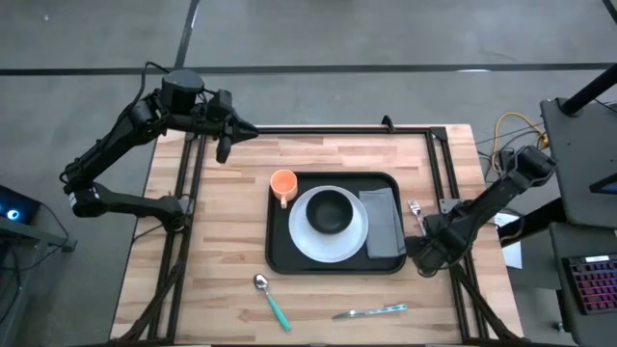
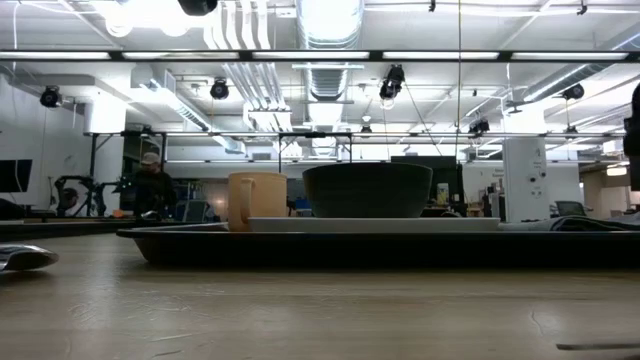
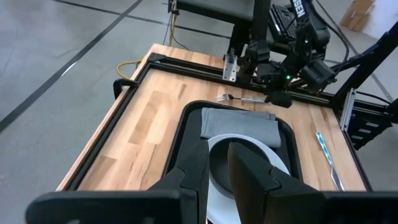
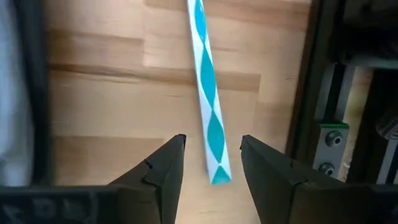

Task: Set up tray
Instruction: Put the green fork on the gray napkin on the black tray

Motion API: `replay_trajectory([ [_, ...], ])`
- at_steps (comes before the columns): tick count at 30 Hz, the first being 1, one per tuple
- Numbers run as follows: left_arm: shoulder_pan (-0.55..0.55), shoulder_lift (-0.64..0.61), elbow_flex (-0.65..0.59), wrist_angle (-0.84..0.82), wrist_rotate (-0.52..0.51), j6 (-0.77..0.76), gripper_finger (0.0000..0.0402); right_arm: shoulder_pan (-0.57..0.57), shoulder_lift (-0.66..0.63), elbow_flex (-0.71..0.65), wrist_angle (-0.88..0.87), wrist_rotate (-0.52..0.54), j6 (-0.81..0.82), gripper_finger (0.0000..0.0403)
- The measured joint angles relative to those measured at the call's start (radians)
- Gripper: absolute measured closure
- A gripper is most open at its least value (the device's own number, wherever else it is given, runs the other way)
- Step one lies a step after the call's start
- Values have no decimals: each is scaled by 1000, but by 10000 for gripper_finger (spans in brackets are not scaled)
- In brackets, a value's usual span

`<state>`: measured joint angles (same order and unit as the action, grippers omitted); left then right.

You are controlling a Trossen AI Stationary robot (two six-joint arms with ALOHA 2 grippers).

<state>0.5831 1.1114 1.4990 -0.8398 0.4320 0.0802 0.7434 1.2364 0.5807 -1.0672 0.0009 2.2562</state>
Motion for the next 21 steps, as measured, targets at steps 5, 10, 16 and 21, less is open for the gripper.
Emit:
replay_trajectory([
  [5,0,0,0,-1,0,4,359,1,25,-49,98,-26,7,250],
  [10,0,0,0,-1,0,14,359,1,21,-110,202,-22,18,250],
  [16,0,0,0,-1,0,15,359,1,-1,-108,230,-2,12,250],
  [21,0,0,0,2,0,15,359,0,-5,-110,235,-5,5,263],
])
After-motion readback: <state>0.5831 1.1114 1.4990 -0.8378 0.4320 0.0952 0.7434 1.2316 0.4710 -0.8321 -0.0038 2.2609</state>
